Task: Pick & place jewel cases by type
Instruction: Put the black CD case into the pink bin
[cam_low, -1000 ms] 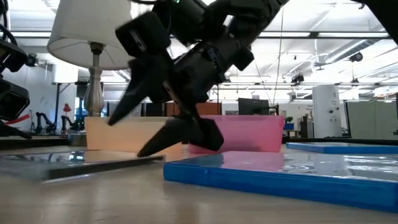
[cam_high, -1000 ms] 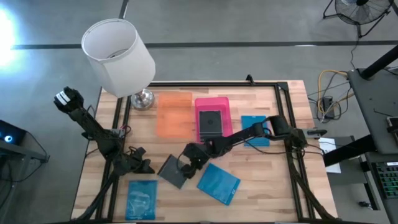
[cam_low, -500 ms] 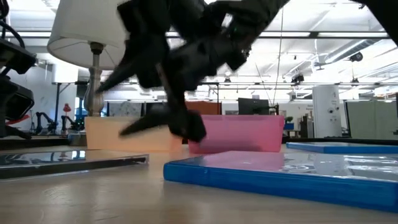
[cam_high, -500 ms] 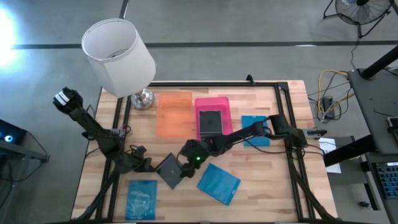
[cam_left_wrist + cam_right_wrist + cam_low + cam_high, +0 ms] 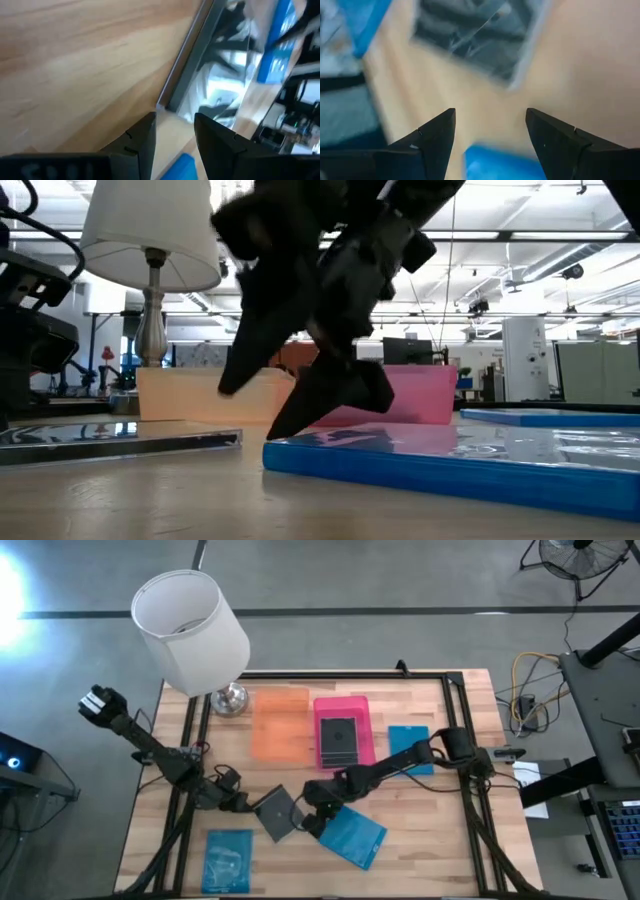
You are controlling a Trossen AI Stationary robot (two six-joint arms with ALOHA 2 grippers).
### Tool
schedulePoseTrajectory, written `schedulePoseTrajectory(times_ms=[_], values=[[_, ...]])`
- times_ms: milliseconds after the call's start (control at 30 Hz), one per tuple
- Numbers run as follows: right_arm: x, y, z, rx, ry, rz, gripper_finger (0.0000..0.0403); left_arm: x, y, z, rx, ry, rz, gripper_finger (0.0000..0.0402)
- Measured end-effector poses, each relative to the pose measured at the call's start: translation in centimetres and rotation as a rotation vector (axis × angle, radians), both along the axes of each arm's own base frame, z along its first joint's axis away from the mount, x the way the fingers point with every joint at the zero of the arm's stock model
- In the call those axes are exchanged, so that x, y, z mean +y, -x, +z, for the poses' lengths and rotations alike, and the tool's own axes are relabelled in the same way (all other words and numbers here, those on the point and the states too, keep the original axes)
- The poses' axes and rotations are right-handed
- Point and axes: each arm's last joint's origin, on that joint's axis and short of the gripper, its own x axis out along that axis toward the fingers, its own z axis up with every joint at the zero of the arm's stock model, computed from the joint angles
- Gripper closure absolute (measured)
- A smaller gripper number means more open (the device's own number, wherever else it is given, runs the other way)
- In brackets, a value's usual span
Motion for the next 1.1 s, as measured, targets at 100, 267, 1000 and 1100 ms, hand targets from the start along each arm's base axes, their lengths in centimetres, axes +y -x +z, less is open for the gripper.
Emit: schedulePoseTrajectory(times_ms=[100, 267, 1000, 1100], values=[[-1.2, -0.3, -0.1, -0.008, 0.047, -0.064, 0.0165, 0.0, 0.0, 0.0, 0.000, 0.015, -0.012, 0.0282], [-3.4, -1.0, -1.2, -0.012, 0.033, -0.115, 0.0165, -0.8, -0.9, 1.2, -0.028, 0.040, -0.013, 0.0282], [-2.4, 0.3, -0.1, 0.096, -0.171, 0.085, 0.0165, 1.1, -1.2, 4.9, -0.031, -0.237, 0.078, 0.0282], [-1.0, 0.3, 0.1, 0.087, -0.197, 0.098, 0.0165, 2.2, -1.2, 3.3, 0.028, -0.226, 0.110, 0.0282]])
